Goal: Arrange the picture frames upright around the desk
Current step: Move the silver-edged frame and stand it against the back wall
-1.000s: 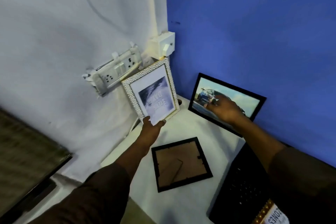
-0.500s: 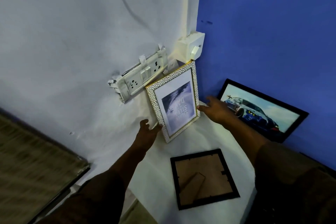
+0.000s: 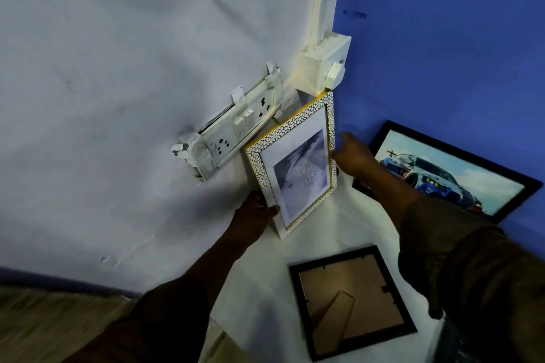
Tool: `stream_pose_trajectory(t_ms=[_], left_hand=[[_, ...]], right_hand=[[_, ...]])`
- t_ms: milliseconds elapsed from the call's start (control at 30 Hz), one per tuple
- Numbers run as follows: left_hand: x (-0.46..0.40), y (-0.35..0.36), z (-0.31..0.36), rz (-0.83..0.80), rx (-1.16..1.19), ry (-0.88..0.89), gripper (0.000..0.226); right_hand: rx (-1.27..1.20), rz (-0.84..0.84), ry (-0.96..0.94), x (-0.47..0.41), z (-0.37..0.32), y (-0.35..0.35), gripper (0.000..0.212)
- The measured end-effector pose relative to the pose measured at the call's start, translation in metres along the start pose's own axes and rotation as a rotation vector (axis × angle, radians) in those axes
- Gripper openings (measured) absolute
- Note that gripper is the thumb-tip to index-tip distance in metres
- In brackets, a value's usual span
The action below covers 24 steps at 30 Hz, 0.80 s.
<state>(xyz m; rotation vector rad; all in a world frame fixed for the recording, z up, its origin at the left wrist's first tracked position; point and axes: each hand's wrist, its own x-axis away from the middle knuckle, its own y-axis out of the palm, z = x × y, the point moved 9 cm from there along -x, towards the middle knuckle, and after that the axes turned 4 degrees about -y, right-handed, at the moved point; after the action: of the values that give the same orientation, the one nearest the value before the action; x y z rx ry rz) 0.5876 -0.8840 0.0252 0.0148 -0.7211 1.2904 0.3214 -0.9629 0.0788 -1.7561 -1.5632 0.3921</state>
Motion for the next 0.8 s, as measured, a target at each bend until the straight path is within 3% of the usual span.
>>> stream_pose_trajectory(t_ms=[233,367,633,800], left_hand=[[-0.004,-0.007,0.016,0.094,-0.351,0.127,0.033],[0.0,-0.009,0.019,0.133,-0.53,0.221,0.035],[0.036,-0.016,0.066,0.161,-0.379,0.401,0.029],[0.07,-0.03,0.118,0.257,-0.14,0.488,0.02]], right_hand=[[-0.05,0.014,-0.003,-0.013,-0.003,0.004,0.053],[-0.122,0.085,-0.005,-0.013,0.006,0.001,0.043],[-0.046,0.261,-0.047,0.034,0.035,-0.05,0.027],[-0.075,0.265,-0.084,0.077,0.043,-0.09,0.032]])
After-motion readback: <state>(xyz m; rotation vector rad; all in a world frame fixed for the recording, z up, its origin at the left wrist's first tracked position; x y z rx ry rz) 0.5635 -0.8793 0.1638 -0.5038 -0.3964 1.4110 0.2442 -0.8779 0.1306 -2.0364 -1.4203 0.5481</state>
